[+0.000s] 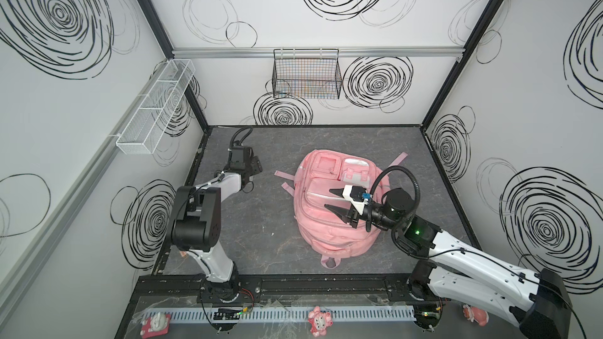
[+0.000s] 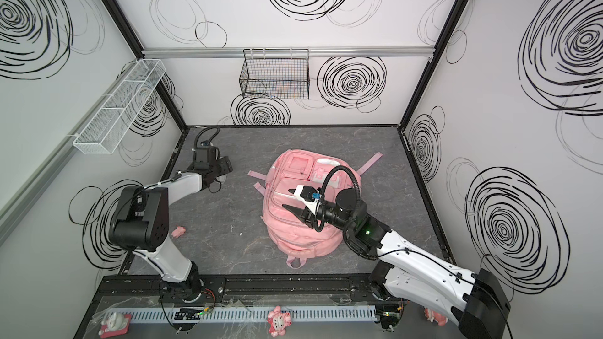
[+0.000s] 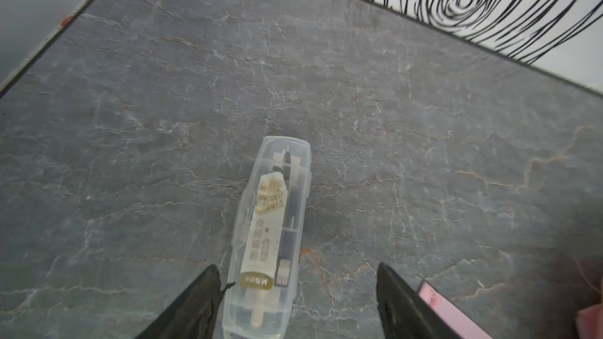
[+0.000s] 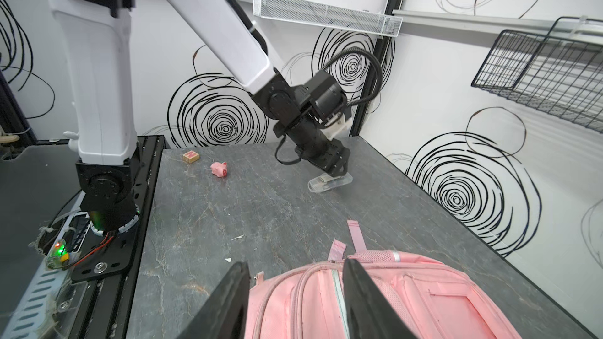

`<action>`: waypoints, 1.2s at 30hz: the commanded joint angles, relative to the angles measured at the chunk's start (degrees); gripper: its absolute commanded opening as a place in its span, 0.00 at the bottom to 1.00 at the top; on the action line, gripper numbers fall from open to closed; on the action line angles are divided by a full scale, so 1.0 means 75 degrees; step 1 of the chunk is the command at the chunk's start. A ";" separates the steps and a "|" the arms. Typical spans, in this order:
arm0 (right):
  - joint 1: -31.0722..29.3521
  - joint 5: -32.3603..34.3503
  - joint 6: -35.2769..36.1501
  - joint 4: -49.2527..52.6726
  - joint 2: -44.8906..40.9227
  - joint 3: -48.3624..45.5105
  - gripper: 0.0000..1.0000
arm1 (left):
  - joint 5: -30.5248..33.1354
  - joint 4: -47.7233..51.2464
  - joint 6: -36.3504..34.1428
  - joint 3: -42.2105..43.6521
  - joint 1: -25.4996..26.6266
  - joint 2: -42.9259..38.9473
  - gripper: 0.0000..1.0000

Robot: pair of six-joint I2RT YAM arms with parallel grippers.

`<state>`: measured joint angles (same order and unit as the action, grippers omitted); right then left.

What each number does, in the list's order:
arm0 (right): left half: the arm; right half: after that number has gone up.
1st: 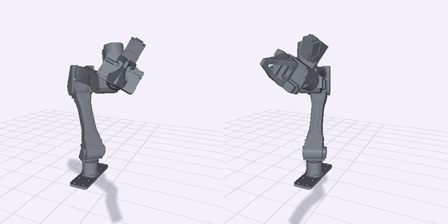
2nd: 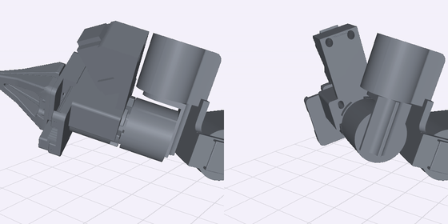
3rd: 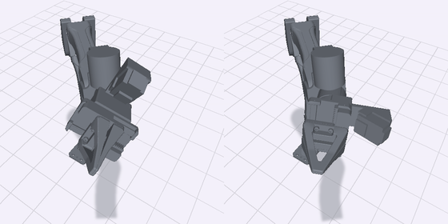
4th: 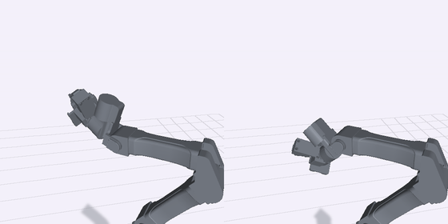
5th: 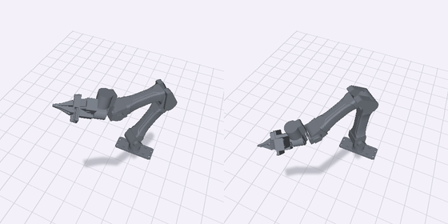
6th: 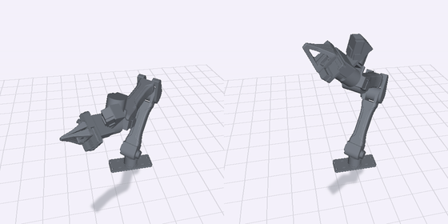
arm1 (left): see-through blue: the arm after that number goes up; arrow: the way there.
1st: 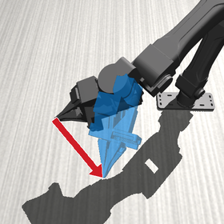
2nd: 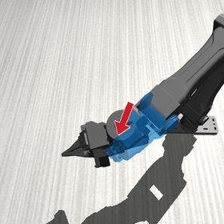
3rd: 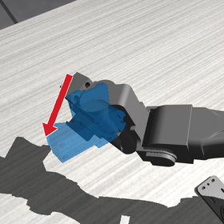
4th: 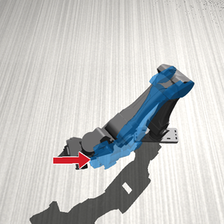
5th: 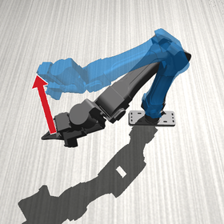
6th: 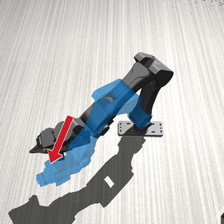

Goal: Pack the student bag
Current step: 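Grasp the clear pencil case on the table with the left gripper while right lifts away, then carry the pencil case over the bag toward the right gripper while right reaches for it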

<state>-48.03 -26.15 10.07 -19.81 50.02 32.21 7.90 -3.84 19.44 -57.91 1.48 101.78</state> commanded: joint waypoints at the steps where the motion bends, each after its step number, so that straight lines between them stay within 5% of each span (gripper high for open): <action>1: -0.0053 0.0102 0.0102 -0.0038 -0.0330 -0.0022 0.50 | 0.0134 0.0953 -0.0671 -0.0560 0.0027 0.0488 0.79; 20: -0.0063 0.0422 0.0287 0.0251 -0.1020 -0.0348 0.51 | 0.0337 0.1808 -0.0923 -0.1431 -0.0085 0.1641 0.77; 29: -0.0064 0.0471 0.0287 0.0356 -0.1114 -0.0308 0.51 | 0.0003 0.1848 -0.0997 -0.1412 -0.0138 0.1667 0.53; 36: -0.0063 0.1123 -0.0195 0.0334 -0.0975 -0.0092 0.55 | -0.0311 0.1475 -0.0725 -0.1033 -0.0113 0.0831 0.47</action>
<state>-48.07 -20.84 10.59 -16.84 42.39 29.95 7.55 8.45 12.95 -67.29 0.84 112.36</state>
